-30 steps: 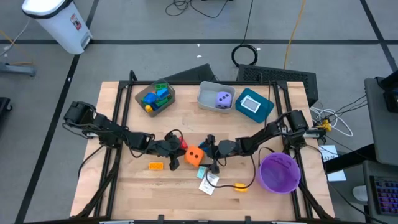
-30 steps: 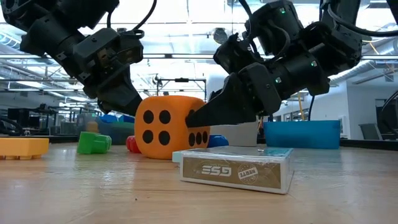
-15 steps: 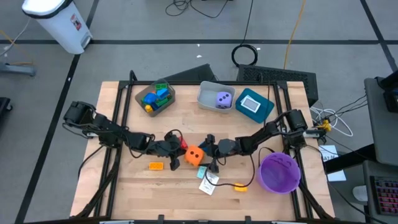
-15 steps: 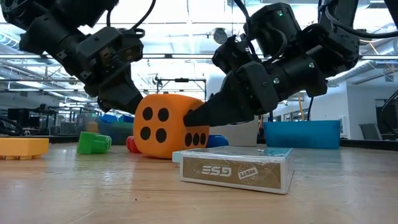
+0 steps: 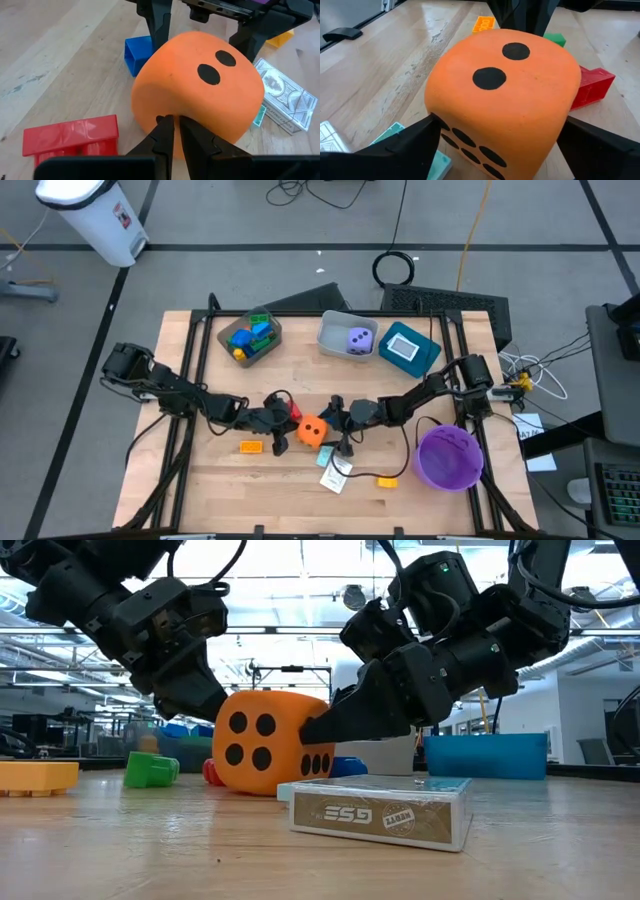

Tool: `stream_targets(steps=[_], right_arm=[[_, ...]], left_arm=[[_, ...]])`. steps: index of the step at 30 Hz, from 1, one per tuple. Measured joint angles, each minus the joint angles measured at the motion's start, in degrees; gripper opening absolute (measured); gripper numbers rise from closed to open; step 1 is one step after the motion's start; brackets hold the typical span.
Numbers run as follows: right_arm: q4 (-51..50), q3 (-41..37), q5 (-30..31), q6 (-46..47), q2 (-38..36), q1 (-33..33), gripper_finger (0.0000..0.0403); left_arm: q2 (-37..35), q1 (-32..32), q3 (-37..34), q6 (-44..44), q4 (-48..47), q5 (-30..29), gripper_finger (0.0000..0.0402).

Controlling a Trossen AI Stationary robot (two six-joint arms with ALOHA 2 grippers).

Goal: Pick & Place Toys
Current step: Put the orange dice into the gray bin

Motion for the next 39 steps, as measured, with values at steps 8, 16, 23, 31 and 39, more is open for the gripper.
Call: stream_targets(steps=[8, 16, 23, 31, 39], right_arm=[[-1.20, 0.00, -0.22, -1.23, -1.35, 0.00, 0.0303], [-9.31, -0.24, -0.52, -4.52, -8.36, -0.09, 0.0303], [-16.57, -0.24, 0.31, -5.82, -12.45, -1.19, 0.0300], [-12.19, 0.13, 1.66, -8.38, -15.92, -5.19, 0.0282], [-15.11, 0.15, 1.34, -8.38, -18.05, -6.61, 0.0247]], left_arm=[[0.01, -0.05, 0.00, 0.92, 0.92, 0.14, 0.0042], [-0.55, 2.22, 0.00, 5.20, 6.11, 4.28, 0.0042], [-0.80, 6.77, 2.33, 10.06, 5.63, 8.50, 0.0042], [-1.32, 13.63, 10.46, 18.67, 8.30, 18.37, 0.0042], [-1.13, 17.24, 13.72, 19.12, 0.89, 20.86, 0.0042]])
